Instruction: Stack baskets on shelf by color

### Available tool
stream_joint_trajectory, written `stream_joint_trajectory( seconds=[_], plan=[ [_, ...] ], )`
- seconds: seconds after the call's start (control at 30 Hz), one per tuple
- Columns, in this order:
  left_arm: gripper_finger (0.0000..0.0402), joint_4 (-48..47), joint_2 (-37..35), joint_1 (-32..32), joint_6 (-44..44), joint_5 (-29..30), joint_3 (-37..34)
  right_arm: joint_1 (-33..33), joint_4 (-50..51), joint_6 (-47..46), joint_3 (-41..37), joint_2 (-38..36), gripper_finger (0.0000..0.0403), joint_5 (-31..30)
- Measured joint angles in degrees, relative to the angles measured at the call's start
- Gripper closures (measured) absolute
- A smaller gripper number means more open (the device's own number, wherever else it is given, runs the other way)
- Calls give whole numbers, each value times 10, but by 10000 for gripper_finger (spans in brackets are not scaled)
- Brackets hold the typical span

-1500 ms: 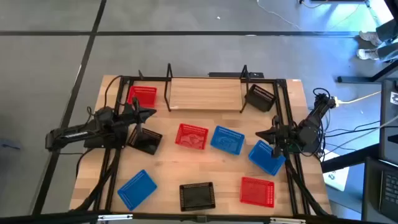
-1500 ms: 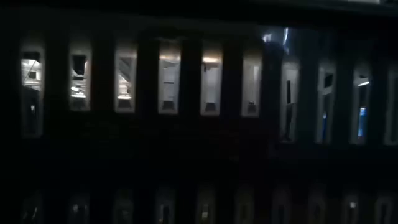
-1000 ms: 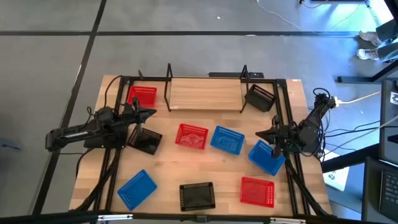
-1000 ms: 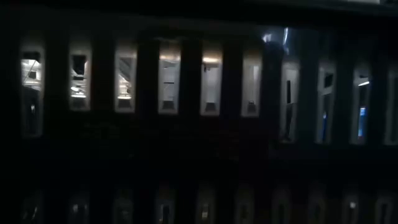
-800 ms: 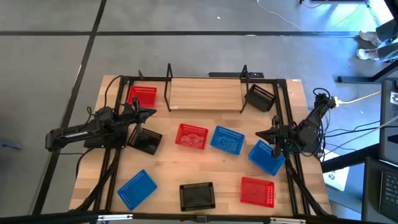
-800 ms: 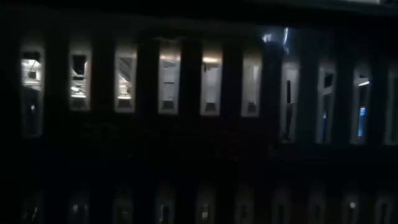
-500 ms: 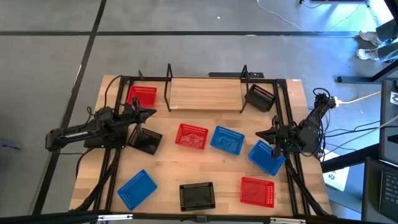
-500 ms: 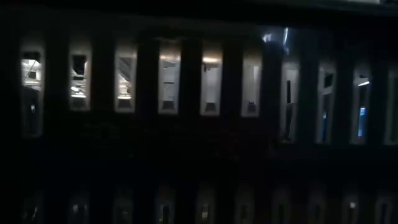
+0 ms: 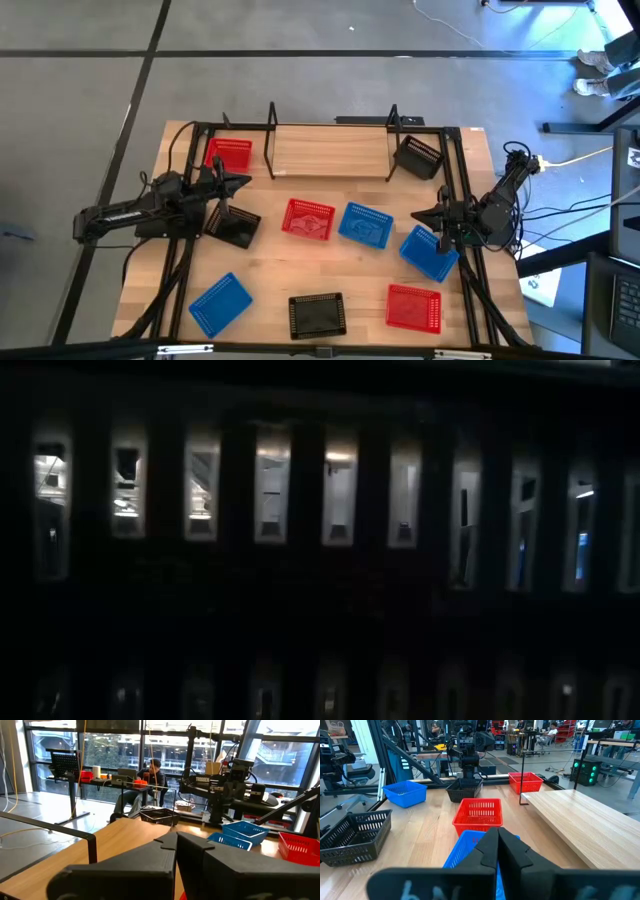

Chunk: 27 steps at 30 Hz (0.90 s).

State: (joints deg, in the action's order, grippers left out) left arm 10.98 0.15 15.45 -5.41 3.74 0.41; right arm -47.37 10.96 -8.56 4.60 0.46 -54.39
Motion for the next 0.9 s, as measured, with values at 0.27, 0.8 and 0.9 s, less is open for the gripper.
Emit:
stream_joint_trajectory(
  seconds=[0.27, 0.8, 0.9],
  plan=[
    [401, 0, 0, 0, 0, 0, 0, 0, -7, 1, 0, 0, 397, 0],
    [401, 0, 0, 0, 0, 0, 0, 0, -46, 130, 0, 0, 397, -41],
    [401, 0, 0, 0, 0, 0, 0, 0, -49, 108, 0, 0, 397, -77]
  ],
)
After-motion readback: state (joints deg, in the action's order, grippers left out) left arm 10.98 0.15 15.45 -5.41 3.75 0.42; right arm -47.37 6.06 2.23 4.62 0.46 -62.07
